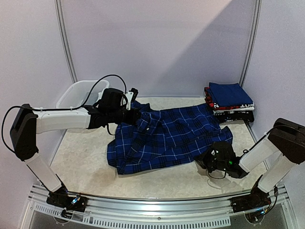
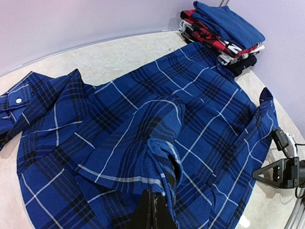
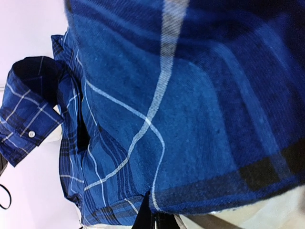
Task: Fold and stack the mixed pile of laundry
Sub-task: Fold the flattened shirt at the center of the board.
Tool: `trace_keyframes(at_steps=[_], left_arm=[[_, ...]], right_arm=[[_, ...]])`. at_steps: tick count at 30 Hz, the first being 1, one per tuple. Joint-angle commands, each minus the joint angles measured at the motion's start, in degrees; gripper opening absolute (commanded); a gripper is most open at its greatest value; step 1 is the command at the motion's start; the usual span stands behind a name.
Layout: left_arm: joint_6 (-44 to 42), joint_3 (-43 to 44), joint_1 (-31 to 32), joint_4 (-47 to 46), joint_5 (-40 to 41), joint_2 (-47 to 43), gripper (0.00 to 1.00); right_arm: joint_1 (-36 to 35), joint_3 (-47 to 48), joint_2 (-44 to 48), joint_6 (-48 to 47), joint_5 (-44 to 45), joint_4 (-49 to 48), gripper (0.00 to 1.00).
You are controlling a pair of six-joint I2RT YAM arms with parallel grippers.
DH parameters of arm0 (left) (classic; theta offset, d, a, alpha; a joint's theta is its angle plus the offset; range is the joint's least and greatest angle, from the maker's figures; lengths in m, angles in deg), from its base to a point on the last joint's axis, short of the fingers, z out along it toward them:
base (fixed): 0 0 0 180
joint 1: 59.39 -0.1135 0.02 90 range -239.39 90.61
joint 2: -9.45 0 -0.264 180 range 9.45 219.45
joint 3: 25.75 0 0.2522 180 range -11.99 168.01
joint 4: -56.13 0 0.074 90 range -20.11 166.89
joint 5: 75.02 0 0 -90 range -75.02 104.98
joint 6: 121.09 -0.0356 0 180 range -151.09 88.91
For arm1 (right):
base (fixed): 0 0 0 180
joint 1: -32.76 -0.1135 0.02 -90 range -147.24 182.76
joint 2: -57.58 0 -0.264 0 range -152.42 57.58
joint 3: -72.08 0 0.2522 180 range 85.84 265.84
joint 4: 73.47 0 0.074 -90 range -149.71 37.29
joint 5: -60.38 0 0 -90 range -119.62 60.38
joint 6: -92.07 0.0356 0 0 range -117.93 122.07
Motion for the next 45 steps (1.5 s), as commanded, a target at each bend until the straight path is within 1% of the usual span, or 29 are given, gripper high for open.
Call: trace_keyframes(at_steps=[1,7,11,12,13,15,17,18,20,23,27,31,34,36,39,42,45], left_arm=[[0.45,-1.03,-0.04,-0.57,0.04,-1.64,0.00],[0.34,-1.22,-0.04,0.22,0.50,-2.51,0.00],[0.52,-1.22,-0.04,0.45,0.36,-2.71,0.00],[0.70,-1.28,-0.04,0.45,0.21,-2.72,0.00],[0.86,-1.30,-0.04,0.45,0.04,-2.76,0.00],[1.28,-1.43,0.09,0.58,-0.04,-2.88,0.00],[1.71,-1.56,0.41,0.75,0.29,-3.19,0.00],[1.85,-1.64,0.66,0.84,0.43,-3.37,0.00],[2.19,-1.66,1.19,0.86,1.26,-3.65,0.00],[2.58,-1.42,1.98,0.86,1.90,-4.02,0.00],[3.18,-1.47,2.79,0.86,1.91,-4.21,0.00],[3.31,-1.33,3.25,0.26,3.71,-3.97,0.00],[3.25,-1.46,3.46,0.24,4.33,-3.86,0.00],[3.20,-1.71,3.63,0.18,4.77,-3.95,0.00],[3.15,-2.05,3.82,-0.17,4.99,-3.88,0.00],[3.12,-2.10,3.99,-0.32,5.09,-3.77,0.00],[3.14,-2.10,4.17,-0.37,5.14,-3.75,0.00]], right_arm=[[-3.97,-0.05,-2.17,1.88,0.04,9.17,0.00],[-13.61,4.35,1.60,5.98,8.77,21.00,0.00],[-14.45,4.73,2.88,6.53,10.08,22.73,0.00],[-14.44,5.00,3.14,6.43,10.42,23.94,0.04],[-14.48,5.52,3.33,5.95,10.76,25.48,0.14],[-14.46,6.31,4.13,4.82,11.59,28.59,0.26],[-14.43,6.65,5.42,3.45,12.66,31.66,0.51],[-14.38,6.86,5.99,2.92,13.58,33.82,0.55],[-14.33,7.15,7.92,2.07,15.81,38.69,0.57],[-14.34,6.62,12.78,1.00,20.07,45.86,0.58],[-12.94,4.91,19.99,-0.24,23.89,53.54,0.62],[-11.05,1.07,26.47,-2.46,23.15,52.36,0.63],[-10.04,-0.33,29.17,-5.69,22.26,51.23,0.64],[-8.17,-1.03,30.67,-7.55,20.72,50.52,0.64],[-5.15,-1.98,32.41,-11.13,17.78,48.92,0.62],[-3.24,-1.82,33.58,-13.63,16.63,48.90,0.59],[-1.21,-1.71,34.39,-15.20,15.95,49.37,0.54]])
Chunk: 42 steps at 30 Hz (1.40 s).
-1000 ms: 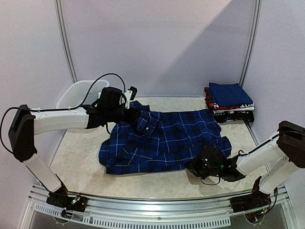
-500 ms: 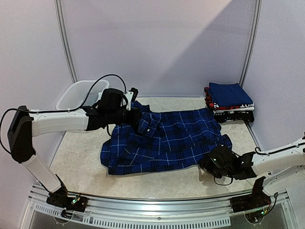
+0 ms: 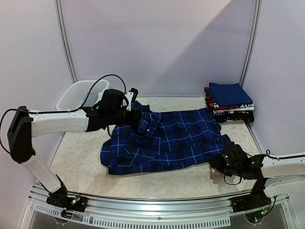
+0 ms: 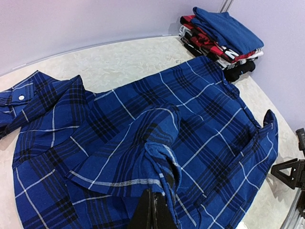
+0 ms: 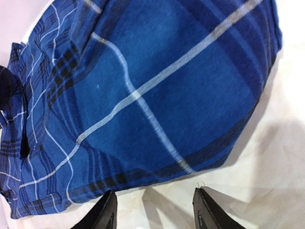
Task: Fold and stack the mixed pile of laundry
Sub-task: Fold the flattened shirt at the center of the board.
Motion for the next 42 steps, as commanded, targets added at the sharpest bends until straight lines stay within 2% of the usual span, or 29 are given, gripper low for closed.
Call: trace_keyframes(at_steps=[1,6,12,16,18,24,27,33,35,42], left_arm=[[0.17,-0.92,1.26,-0.63,0.78,-1.11,0.00],[0.13,-1.30,1.68,-0.57,1.30,-1.75,0.00],[-0.02,-2.14,1.97,-0.36,1.93,-3.24,0.00],[-0.09,-1.97,2.44,0.41,2.04,-4.04,0.00],[-0.06,-1.95,2.77,0.53,2.11,-4.62,0.00],[0.57,-1.72,5.44,0.45,2.85,-5.82,0.00],[0.82,-1.24,7.13,0.45,3.35,-6.18,0.00],[3.37,-0.54,9.45,0.18,4.94,-6.25,0.00],[4.30,-0.39,10.14,-0.68,4.84,-5.93,0.00],[10.90,-0.80,14.11,-12.12,8.00,-0.77,0.00]], right_arm=[[2.86,-0.75,1.36,-4.51,-2.49,2.06,0.53],[4.48,-0.35,2.29,-6.03,-2.74,1.99,0.53],[9.59,-0.97,3.43,-7.83,-5.40,-0.87,0.62],[11.47,0.24,3.47,-9.41,-6.66,-0.34,0.64],[12.56,0.66,3.66,-10.00,-6.74,-0.12,0.69],[17.28,1.04,0.60,-11.28,-8.11,-1.41,0.70],[18.46,1.87,-1.75,-12.11,-8.58,-0.39,0.74],[19.19,4.13,-3.06,-12.46,-5.78,5.90,0.87],[19.18,4.51,-1.06,-11.85,-3.84,9.13,0.98],[19.18,4.93,10.98,-9.67,2.46,19.20,0.99]])
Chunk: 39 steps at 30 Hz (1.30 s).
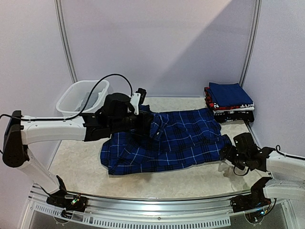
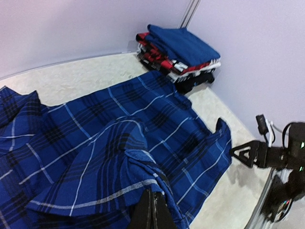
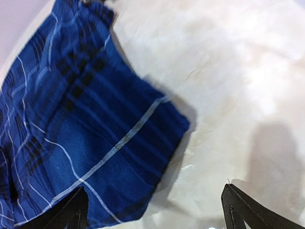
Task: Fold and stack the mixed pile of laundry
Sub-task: Fold the flattened shirt at the center of the board, then adjust the 1/3-folded shirt at the center of the board.
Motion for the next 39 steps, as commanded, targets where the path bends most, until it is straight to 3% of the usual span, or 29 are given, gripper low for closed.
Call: trace_keyframes(at_steps=[1,10,12,14,16,18,25,32,39], left_arm=[[6.09,0.80,3.55,-10.54,3.88,5.36,0.00],[18.67,7.17,6.75,-27.54,-0.70,22.60,0.01],[18.34,8.15,7.95,-27.80,-1.84,24.27,0.17],[16.26,7.21,9.06,-27.34,-1.28,23.58,0.50],[13.85,3.90,9.89,-27.14,2.53,20.43,0.72],[10.95,-0.46,10.19,-27.26,7.21,16.33,0.78],[1.53,-7.97,9.83,-19.05,20.08,6.36,0.73],[-0.27,-13.65,9.09,-15.63,19.48,2.79,0.56],[1.79,-18.49,6.96,-14.14,13.55,2.23,0.40]], right_arm=[[0.28,0.91,7.90,1.57,6.23,9.98,0.99],[0.30,0.45,23.28,1.59,6.36,16.35,0.99],[0.34,0.86,25.20,0.41,4.99,16.49,0.99],[0.35,1.32,25.75,-1.18,2.42,15.11,0.99],[0.29,1.25,25.42,-4.30,-2.39,11.44,0.98],[0.30,0.86,23.82,-6.98,-8.09,6.17,0.97],[-1.63,4.19,9.46,-13.71,-19.66,-6.22,0.94],[-11.49,12.04,-3.01,-18.99,-16.76,-11.01,0.93],[-12.63,20.32,-18.11,-23.45,-16.81,-12.78,0.89]])
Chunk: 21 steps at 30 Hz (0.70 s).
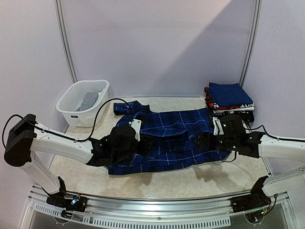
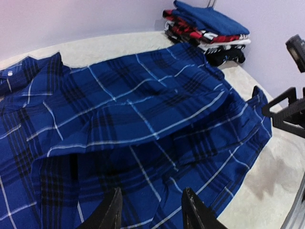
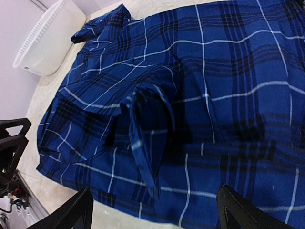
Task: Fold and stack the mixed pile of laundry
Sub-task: Adjust the 1/3-folded shirt at the center of the board.
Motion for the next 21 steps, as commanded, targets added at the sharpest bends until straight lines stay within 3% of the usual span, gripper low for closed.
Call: trace_keyframes(at_steps=[1,6,13,18,21], left_arm=[[0.90,-2.32,-2.03,2.01,-3.92,-0.25,0.38],[3.78,-5.46,-5.46,-1.73,-8.63,2.58,0.25],[5.75,-8.76,-9.37,-7.90,-13.53,5.92,0.18],[7.18,-10.06,-10.59,-9.87,-14.34,7.72,0.10],[7.88,-11.66,-10.88,-10.55,-12.68,7.74,0.07]], right_arm=[[-0.34,4.87,-7.95,-4.13,0.11,-1.93,0.87],[-0.42,9.80,-16.15,-5.18,0.00,-1.83,0.77],[-0.60,13.38,-23.50,-6.37,-1.64,-2.39,0.60],[-0.65,16.98,-26.76,-8.97,-0.03,1.76,0.24],[-0.77,20.67,-26.97,-11.39,6.52,7.69,0.10]])
